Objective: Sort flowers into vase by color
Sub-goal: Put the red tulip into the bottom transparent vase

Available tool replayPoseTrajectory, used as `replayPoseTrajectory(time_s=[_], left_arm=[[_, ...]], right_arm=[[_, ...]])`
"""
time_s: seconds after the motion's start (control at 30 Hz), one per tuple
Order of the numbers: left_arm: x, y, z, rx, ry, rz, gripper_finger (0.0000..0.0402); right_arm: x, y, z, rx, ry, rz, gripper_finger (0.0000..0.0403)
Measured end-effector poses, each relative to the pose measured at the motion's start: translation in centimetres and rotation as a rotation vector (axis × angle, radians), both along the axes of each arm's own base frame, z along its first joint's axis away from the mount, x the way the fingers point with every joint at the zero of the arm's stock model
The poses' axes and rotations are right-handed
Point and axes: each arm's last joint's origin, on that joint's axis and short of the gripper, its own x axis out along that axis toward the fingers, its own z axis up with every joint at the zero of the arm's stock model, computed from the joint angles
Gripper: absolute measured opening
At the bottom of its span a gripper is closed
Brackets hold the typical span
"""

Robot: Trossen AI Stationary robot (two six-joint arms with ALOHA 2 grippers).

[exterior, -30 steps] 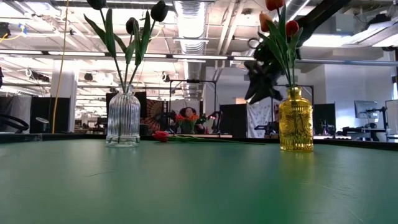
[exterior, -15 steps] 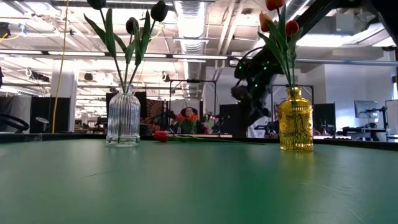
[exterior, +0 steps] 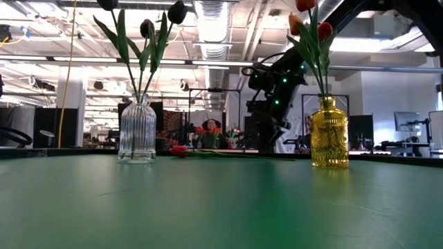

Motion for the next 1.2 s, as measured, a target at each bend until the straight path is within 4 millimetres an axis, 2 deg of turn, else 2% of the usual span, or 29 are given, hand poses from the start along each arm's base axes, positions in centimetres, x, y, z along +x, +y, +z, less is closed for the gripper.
replayPoseTrajectory(time_s=[0.17,0.47,0.63,0.77,0.97,1.2], left_arm=[[0.0,0.0,0.0,-0.004,-0.002,0.002,0.0144],[0.0,0.0,0.0,-0.005,-0.004,0.003,0.0144],[0.0,0.0,0.0,-0.017,-0.005,0.006,0.0144],[0.0,0.0,0.0,-0.025,-0.007,0.006,0.0144],[0.0,0.0,0.0,-0.03,-0.008,0.003,0.0144],[0.0,-0.1,0.0,-0.043,-0.009,-0.021,0.0144]], right_arm=[[0.5,0.6,-0.6,0.006,0.017,0.027,0.0138],[0.8,0.3,-3.6,0.021,0.105,-0.005,0.0138],[0.8,0.3,-3.5,-0.007,0.116,0.009,0.0136],[0.7,0.2,-3.0,-0.018,0.11,0.023,0.0106],[0.2,0.0,-3.1,0.055,0.084,0.04,0.0017],[-0.1,0.1,-2.2,0.066,0.068,0.027,0.0018]])
